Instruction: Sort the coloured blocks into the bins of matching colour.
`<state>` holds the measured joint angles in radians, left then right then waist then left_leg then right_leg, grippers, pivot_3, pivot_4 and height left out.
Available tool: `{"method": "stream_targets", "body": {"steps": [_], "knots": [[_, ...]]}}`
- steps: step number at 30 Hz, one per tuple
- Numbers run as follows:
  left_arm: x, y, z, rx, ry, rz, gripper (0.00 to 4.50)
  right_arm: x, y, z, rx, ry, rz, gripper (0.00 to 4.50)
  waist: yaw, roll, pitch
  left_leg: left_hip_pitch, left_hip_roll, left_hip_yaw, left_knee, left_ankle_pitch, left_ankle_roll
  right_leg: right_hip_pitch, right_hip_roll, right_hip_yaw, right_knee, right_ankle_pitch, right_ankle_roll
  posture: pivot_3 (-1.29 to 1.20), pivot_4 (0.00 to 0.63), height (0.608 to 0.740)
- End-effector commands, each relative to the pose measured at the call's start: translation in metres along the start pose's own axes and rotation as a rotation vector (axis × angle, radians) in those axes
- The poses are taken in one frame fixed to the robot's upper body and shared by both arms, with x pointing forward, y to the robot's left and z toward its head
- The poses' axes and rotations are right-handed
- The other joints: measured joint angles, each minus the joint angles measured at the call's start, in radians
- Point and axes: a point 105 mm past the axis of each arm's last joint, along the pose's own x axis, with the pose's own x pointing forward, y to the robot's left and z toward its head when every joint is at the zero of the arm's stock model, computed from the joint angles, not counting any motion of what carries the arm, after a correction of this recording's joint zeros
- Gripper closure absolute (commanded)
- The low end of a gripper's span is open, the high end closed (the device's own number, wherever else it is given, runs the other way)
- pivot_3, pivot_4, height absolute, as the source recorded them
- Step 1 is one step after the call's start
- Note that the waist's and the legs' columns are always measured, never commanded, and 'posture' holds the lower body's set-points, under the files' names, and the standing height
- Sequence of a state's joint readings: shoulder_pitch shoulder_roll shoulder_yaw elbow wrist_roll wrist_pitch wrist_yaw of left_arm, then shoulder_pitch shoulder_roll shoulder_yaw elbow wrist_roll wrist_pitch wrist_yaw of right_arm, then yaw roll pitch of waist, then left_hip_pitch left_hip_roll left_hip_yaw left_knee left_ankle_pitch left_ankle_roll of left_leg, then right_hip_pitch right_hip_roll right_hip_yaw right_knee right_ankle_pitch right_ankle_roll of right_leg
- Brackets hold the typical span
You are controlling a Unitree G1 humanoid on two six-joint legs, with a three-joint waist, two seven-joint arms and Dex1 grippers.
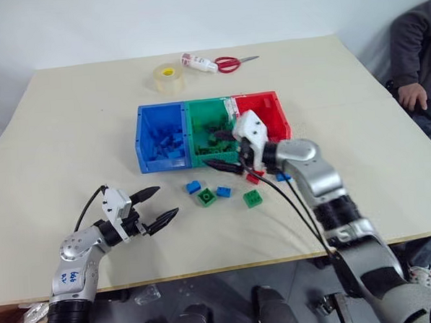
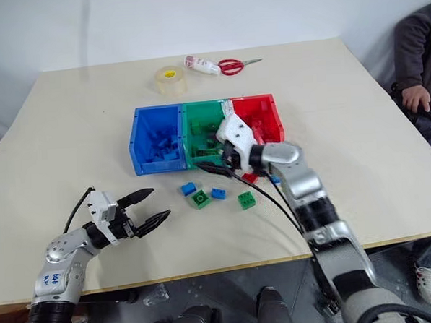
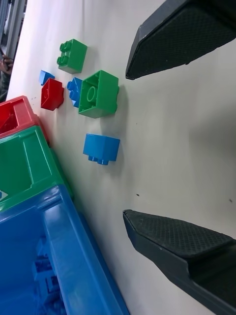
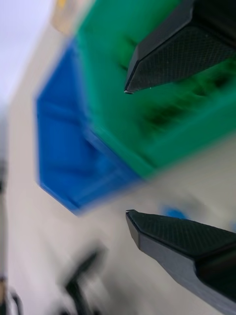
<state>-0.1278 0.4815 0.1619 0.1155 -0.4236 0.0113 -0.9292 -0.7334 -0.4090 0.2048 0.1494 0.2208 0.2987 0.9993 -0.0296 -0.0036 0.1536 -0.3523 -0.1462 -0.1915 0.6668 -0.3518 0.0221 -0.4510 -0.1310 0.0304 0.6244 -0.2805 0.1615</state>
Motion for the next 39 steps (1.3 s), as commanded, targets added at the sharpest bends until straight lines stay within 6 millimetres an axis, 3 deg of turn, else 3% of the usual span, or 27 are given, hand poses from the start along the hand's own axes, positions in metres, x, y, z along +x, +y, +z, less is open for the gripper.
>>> {"method": "stream_targets", "body": {"steps": [1,12,18,23,35,39], "knots": [[-0.001,0.002,0.006,0.029,-0.009,-0.01,0.0,-0.021,0.016,0.004,-0.015,0.04,0.075,0.56,0.0,0.0,0.0,0.0,0.001,0.001,0.0,0.0,0.0,0.0,0.0,0.0,-0.001,0.0,0.0,0.0,0.15,0.74],[0.0,0.003,0.006,0.03,-0.005,-0.035,0.0,-0.124,0.01,-0.037,0.073,0.327,-0.04,0.56,0.028,0.0,0.0,0.0,0.002,0.01,0.001,-0.001,0.002,0.0,-0.001,0.0,-0.004,0.001,0.002,0.0,0.15,0.74],[-0.001,0.004,0.007,0.032,-0.001,-0.04,0.0,-0.159,-0.003,-0.053,0.097,0.423,-0.127,0.56,0.031,0.0,0.0,0.0,0.002,0.013,0.002,-0.002,0.002,0.0,-0.001,0.002,-0.004,0.002,0.003,0.0,0.15,0.74],[-0.003,0.004,0.007,0.038,0.001,-0.041,0.0,-0.158,-0.01,-0.06,0.09,0.437,-0.134,0.56,0.031,0.0,0.0,0.0,0.002,0.013,0.002,-0.002,0.002,0.0,-0.001,0.002,-0.005,0.002,0.003,0.0,0.15,0.74],[-0.008,-0.003,0.011,0.048,-0.007,-0.022,0.0,-0.12,-0.041,-0.087,0.118,0.407,-0.148,0.56,0.028,0.0,0.0,0.001,0.003,0.013,0.002,-0.002,0.002,0.0,0.0,0.002,-0.005,0.002,0.003,0.0,0.15,0.74],[-0.012,-0.005,0.012,0.05,-0.006,-0.009,0.0,-0.116,-0.039,-0.09,0.122,0.401,-0.133,1.45,0.029,0.0,0.0,0.001,0.003,0.013,0.002,-0.002,0.002,0.0,0.0,0.001,-0.005,0.002,0.003,0.0,0.15,0.74]]}}
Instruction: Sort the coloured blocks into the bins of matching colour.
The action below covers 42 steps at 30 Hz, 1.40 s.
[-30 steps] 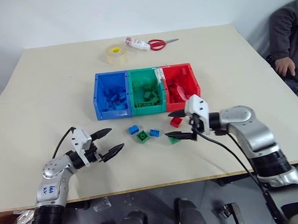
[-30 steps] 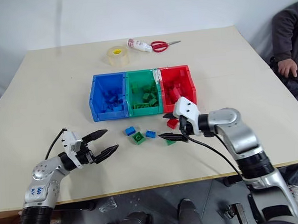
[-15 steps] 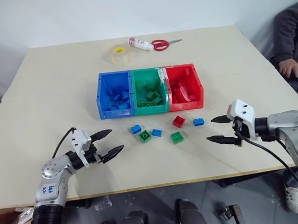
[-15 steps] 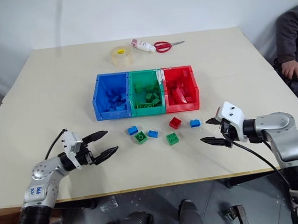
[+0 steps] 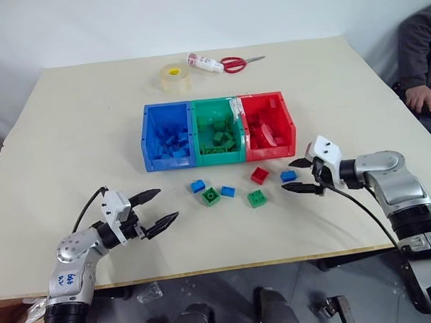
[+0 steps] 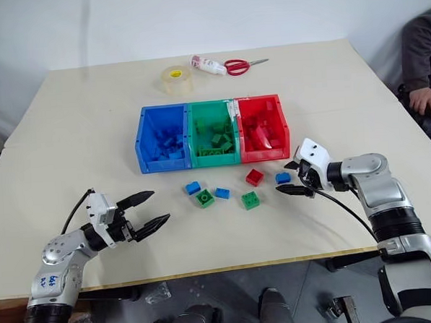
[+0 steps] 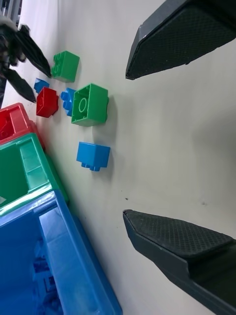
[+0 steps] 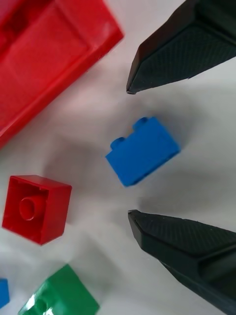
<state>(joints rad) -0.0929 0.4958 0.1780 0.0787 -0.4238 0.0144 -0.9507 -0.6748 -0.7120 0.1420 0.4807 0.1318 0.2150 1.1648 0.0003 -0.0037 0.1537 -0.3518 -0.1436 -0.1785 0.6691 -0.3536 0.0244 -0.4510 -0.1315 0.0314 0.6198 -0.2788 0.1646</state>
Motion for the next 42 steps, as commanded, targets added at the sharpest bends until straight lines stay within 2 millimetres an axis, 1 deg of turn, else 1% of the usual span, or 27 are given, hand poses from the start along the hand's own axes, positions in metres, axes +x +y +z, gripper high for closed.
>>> {"method": "stream_targets", "body": {"steps": [1,3,5,7,9,12,15,17,21,22,26,30,32,34,36,39,42], "knots": [[-0.005,-0.001,0.011,0.035,-0.018,0.007,0.0,-0.003,-0.001,0.004,-0.032,-0.005,-0.011,1.75,-0.001,0.0,0.0,0.0,0.0,0.0,0.0,0.0,0.0,0.0,0.0,0.0,0.0,0.0,0.0,0.0,0.15,0.74],[-0.006,-0.002,0.011,0.034,-0.015,0.009,0.0,-0.004,0.0,0.006,-0.037,-0.01,-0.011,2.48,-0.001,0.0,0.0,0.0,0.0,0.0,0.0,0.0,0.0,0.0,0.0,0.0,0.0,0.0,0.0,0.0,0.15,0.74],[-0.006,-0.002,0.01,0.033,-0.014,0.01,0.0,-0.005,0.002,0.007,-0.04,-0.014,-0.011,3.04,-0.001,0.0,0.0,0.0,0.0,0.0,0.001,0.0,0.0,0.0,0.0,0.0,0.001,0.0,0.0,0.0,0.15,0.74],[-0.006,-0.002,0.01,0.033,-0.013,0.008,0.0,-0.007,0.004,0.012,-0.054,-0.026,-0.015,3.04,-0.001,0.0,0.0,0.0,0.0,0.0,0.001,0.0,0.0,0.0,0.0,0.0,0.0,0.0,0.0,0.0,0.15,0.74],[-0.004,-0.002,0.011,0.031,-0.014,0.004,0.0,-0.008,0.008,0.023,-0.075,-0.061,-0.017,3.04,-0.001,0.0,0.0,0.0,0.0,0.0,0.001,0.0,0.0,0.0,0.0,0.0,0.0,0.0,0.0,0.0,0.15,0.74],[-0.002,-0.002,0.011,0.03,-0.015,-0.005,0.0,-0.007,0.014,0.05,-0.101,-0.149,-0.016,3.04,0.0,0.0,0.0,0.0,0.0,0.0,0.001,0.0,0.0,0.0,0.0,0.0,0.0,0.0,0.0,0.0,0.15,0.74],[0.001,-0.001,0.011,0.031,-0.016,-0.009,0.0,0.0,0.026,0.08,-0.124,-0.233,0.02,3.04,-0.004,0.0,0.0,0.0,0.001,0.0,0.001,-0.001,-0.001,0.0,0.001,0.0,0.0,0.0,0.0,0.0,0.15,0.74],[0.001,0.0,0.012,0.031,-0.016,-0.01,0.0,0.008,0.031,0.098,-0.139,-0.275,0.035,3.04,-0.005,0.0,0.0,0.0,0.001,0.0,0.001,-0.001,-0.001,0.0,0.001,0.0,0.001,0.0,0.0,0.0,0.15,0.74],[0.003,0.002,0.013,0.035,-0.02,-0.007,0.0,0.035,0.044,0.139,-0.191,-0.378,0.088,3.04,-0.005,0.0,0.0,0.0,0.001,0.0,0.001,-0.001,-0.001,0.0,0.001,0.0,0.001,0.0,0.0,0.0,0.15,0.74],[0.003,0.002,0.013,0.036,-0.021,-0.004,0.0,0.041,0.046,0.146,-0.198,-0.397,0.098,3.04,-0.005,0.0,0.0,0.0,0.001,0.0,0.001,-0.001,-0.001,0.0,0.001,0.0,0.001,0.0,0.0,0.0,0.15,0.74],[0.003,0.003,0.015,0.042,-0.028,0.01,0.0,0.076,0.059,0.183,-0.232,-0.474,0.153,3.04,-0.012,0.0,0.0,0.0,0.001,0.0,0.001,-0.001,-0.001,-0.001,0.001,0.0,0.002,0.0,0.0,0.0,0.15,0.74],[0.001,0.002,0.016,0.046,-0.034,0.029,0.0,0.11,0.072,0.214,-0.247,-0.525,0.172,3.04,-0.031,0.0,0.0,0.0,0.001,-0.001,0.001,-0.001,-0.001,-0.002,0.001,-0.002,0.004,0.0,-0.001,0.0,0.15,0.74],[0.0,0.002,0.016,0.046,-0.034,0.035,0.0,0.124,0.072,0.227,-0.223,-0.552,0.145,2.33,-0.041,0.0,0.0,0.0,0.001,-0.001,0.001,-0.001,-0.001,-0.002,0.001,-0.002,0.005,0.0,-0.001,0.0,0.15,0.74],[-0.001,0.0,0.015,0.045,-0.034,0.04,0.0,0.135,0.071,0.241,-0.203,-0.577,0.101,1.81,-0.048,0.0,0.0,0.0,0.001,-0.001,0.0,-0.001,-0.001,-0.003,0.001,-0.002,0.006,0.0,-0.001,0.0,0.15,0.74],[-0.001,0.0,0.015,0.044,-0.035,0.044,0.0,0.142,0.07,0.252,-0.192,-0.61,0.054,1.1,-0.057,0.0,0.0,0.0,0.001,-0.002,-0.001,-0.001,-0.001,-0.005,0.001,-0.003,0.007,0.001,-0.002,0.0,0.15,0.74],[-0.001,0.0,0.016,0.044,-0.037,0.05,0.0,0.144,0.063,0.257,-0.162,-0.638,-0.022,0.08,-0.06,0.0,0.0,0.0,0.001,-0.001,-0.001,-0.001,-0.001,-0.008,0.001,-0.005,0.009,0.002,-0.005,0.0,0.15,0.74],[-0.001,0.0,0.016,0.042,-0.038,0.05,0.0,0.138,0.059,0.251,-0.165,-0.653,-0.008,0.08,-0.062,0.0,0.0,0.0,0.001,-0.001,-0.002,-0.001,-0.001,-0.008,0.001,-0.006,0.01,0.003,-0.006,0.0,0.15,0.74]]}}
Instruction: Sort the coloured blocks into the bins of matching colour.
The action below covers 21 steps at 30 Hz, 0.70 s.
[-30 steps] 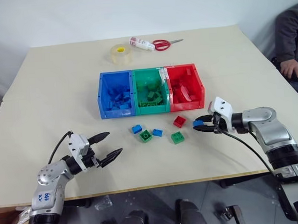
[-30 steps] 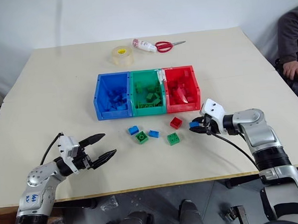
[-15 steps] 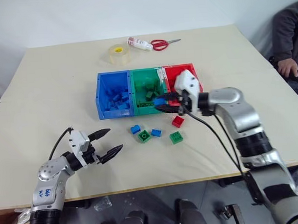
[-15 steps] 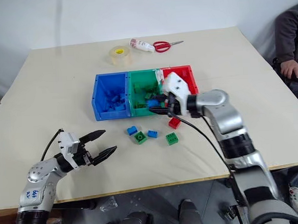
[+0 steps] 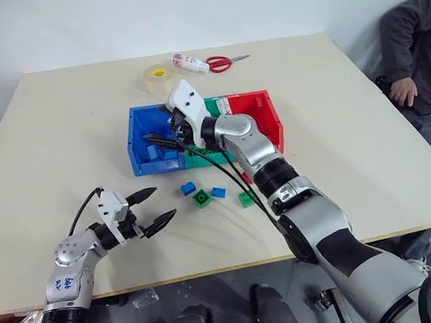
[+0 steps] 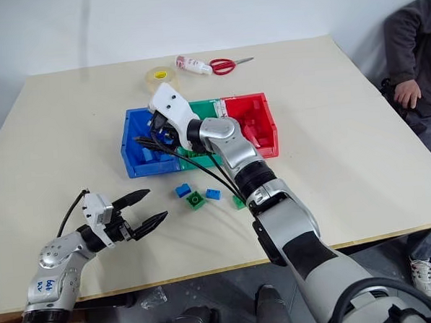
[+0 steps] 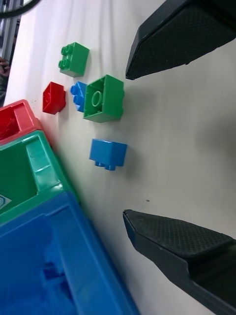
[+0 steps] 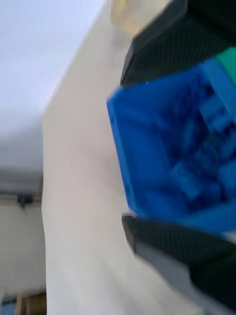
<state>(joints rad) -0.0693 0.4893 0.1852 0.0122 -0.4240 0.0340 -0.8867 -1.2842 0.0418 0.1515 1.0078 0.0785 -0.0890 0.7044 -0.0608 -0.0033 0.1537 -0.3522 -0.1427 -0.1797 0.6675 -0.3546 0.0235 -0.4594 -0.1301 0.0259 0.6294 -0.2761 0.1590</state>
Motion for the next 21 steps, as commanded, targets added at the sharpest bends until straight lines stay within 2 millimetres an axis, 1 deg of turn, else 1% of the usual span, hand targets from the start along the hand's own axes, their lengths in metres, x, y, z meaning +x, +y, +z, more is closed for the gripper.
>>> {"method": "stream_targets", "body": {"steps": [1,3,6,9,11,14,15,16,17,19,21], "knots": [[-0.001,0.0,0.009,0.024,-0.026,0.0,0.0,-0.01,-0.007,0.012,-0.033,-0.065,0.01,0.08,-0.001,0.0,0.0,0.0,0.0,0.0,0.0,0.0,0.0,0.0,0.0,0.0,0.0,0.0,0.0,0.0,0.15,0.74],[0.001,0.0,0.008,0.022,-0.026,-0.004,0.0,-0.024,-0.004,0.006,-0.048,-0.061,0.071,0.08,-0.001,0.0,0.0,0.0,0.0,0.0,0.0,0.0,0.0,-0.001,0.0,0.0,0.0,0.0,0.0,0.0,0.15,0.74],[0.003,0.0,0.008,0.019,-0.028,-0.017,0.0,-0.056,-0.001,0.0,-0.058,-0.053,0.142,0.08,0.004,0.0,0.0,-0.001,0.0,0.0,0.001,0.0,0.0,0.0,-0.001,0.0,0.0,0.0,0.0,0.0,0.15,0.74],[0.006,0.0,0.007,0.019,-0.025,-0.039,0.0,-0.104,0.005,-0.016,-0.054,0.024,0.216,0.08,0.006,0.0,0.0,-0.003,0.0,0.001,0.003,-0.001,0.001,-0.001,-0.001,0.0,0.0,0.0,0.0,0.0,0.15,0.74],[0.007,-0.001,0.005,0.019,-0.009,-0.063,0.0,-0.138,0.008,-0.029,-0.046,0.107,0.231,0.08,0.011,0.0,0.0,-0.003,0.0,0.0,0.005,-0.001,0.001,-0.001,-0.001,-0.001,-0.001,0.0,0.0,0.0,0.15,0.74],[0.007,-0.003,0.003,0.016,0.004,-0.1,0.0,-0.176,0.008,-0.041,-0.017,0.216,0.202,0.08,0.01,0.0,0.0,-0.004,0.0,0.003,0.007,-0.002,0.002,-0.001,-0.001,0.0,-0.001,0.0,0.0,0.0,0.15,0.74],[0.007,-0.003,0.002,0.016,0.007,-0.112,0.0,-0.192,0.008,-0.045,-0.005,0.26,0.193,0.08,0.01,0.0,0.0,-0.004,0.0,0.004,0.007,-0.003,0.002,-0.001,-0.001,0.0,-0.002,0.0,0.0,0.0,0.15,0.74],[0.007,-0.002,0.002,0.019,0.01,-0.121,0.0,-0.207,0.01,-0.049,0.009,0.301,0.19,0.08,0.016,0.001,0.0,-0.004,0.0,0.005,0.007,-0.003,0.002,-0.001,-0.001,0.001,-0.002,0.0,0.0,0.0,0.15,0.74],[0.006,-0.002,0.001,0.021,0.014,-0.128,0.0,-0.219,0.013,-0.05,0.021,0.332,0.19,0.08,0.018,0.001,0.0,-0.004,0.0,0.005,0.007,-0.003,0.001,-0.001,-0.001,0.001,-0.002,0.0,0.0,0.0,0.15,0.74],[0.005,0.001,0.001,0.026,0.017,-0.136,0.0,-0.253,0.02,-0.059,0.059,0.434,0.184,0.08,0.033,0.001,0.0,-0.004,0.001,0.007,0.008,-0.004,0.002,-0.001,-0.001,0.002,-0.002,0.0,0.0,0.0,0.15,0.74],[0.005,0.003,0.001,0.028,0.019,-0.145,0.0,-0.273,0.025,-0.065,0.079,0.502,0.18,0.08,0.041,0.001,0.0,-0.004,0.001,0.008,0.011,-0.006,0.003,-0.001,-0.001,0.002,-0.002,0.0,0.001,0.0,0.15,0.74]]}}
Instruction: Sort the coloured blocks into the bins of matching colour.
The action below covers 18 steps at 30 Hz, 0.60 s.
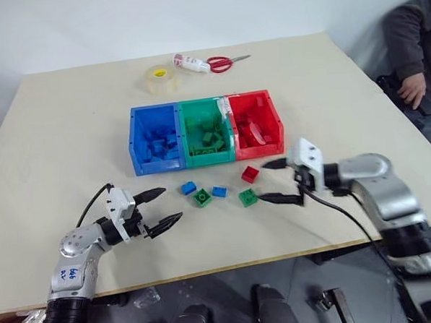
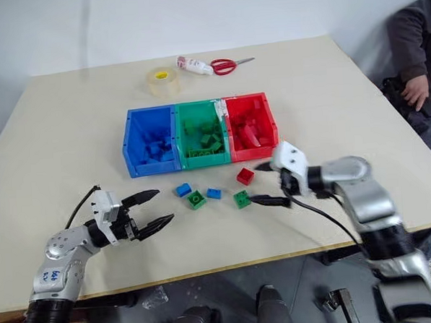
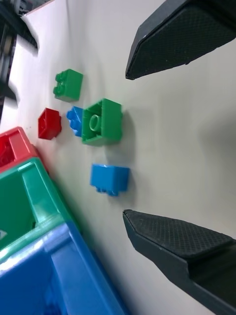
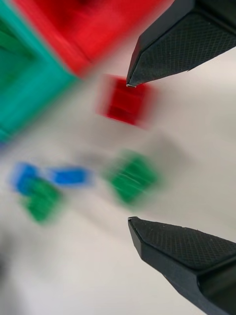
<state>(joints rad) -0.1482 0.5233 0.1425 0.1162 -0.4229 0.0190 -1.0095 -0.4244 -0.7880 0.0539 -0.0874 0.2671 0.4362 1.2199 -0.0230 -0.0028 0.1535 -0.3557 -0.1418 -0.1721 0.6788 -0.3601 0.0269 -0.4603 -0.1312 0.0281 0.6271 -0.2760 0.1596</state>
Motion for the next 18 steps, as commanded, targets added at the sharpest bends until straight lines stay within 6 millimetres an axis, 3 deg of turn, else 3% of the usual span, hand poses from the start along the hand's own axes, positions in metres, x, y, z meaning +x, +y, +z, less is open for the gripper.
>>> {"method": "stream_targets", "body": {"steps": [1,6,12,18], "knots": [[-0.003,0.004,0.005,0.031,-0.007,-0.015,0.0,-0.021,0.011,0.001,-0.017,0.029,0.004,0.08,0.006,0.0,0.0,0.0,0.0,0.002,0.002,-0.001,0.001,0.0,0.0,0.0,-0.001,0.0,0.0,0.0,0.15,0.74],[-0.002,0.003,0.005,0.035,-0.008,-0.042,0.0,-0.016,0.014,0.002,-0.031,0.033,0.012,0.08,0.013,0.0,0.0,0.001,0.001,0.01,0.003,-0.002,0.002,0.0,-0.001,0.002,-0.003,0.002,0.003,0.0,0.15,0.74],[-0.004,-0.002,0.009,0.045,-0.037,-0.047,0.0,0.027,0.012,0.018,-0.085,-0.031,0.088,0.08,0.021,0.0,0.0,0.002,0.001,0.013,0.004,-0.003,0.003,0.0,0.0,0.003,-0.004,0.002,0.003,0.0,0.15,0.74],[-0.009,-0.008,0.007,0.045,-0.037,-0.021,0.0,0.059,0.009,0.014,-0.123,-0.005,0.175,0.08,0.023,0.0,0.0,0.002,0.001,0.013,0.004,-0.003,0.004,0.0,-0.001,0.002,-0.005,0.002,0.004,0.0,0.15,0.74]]}}
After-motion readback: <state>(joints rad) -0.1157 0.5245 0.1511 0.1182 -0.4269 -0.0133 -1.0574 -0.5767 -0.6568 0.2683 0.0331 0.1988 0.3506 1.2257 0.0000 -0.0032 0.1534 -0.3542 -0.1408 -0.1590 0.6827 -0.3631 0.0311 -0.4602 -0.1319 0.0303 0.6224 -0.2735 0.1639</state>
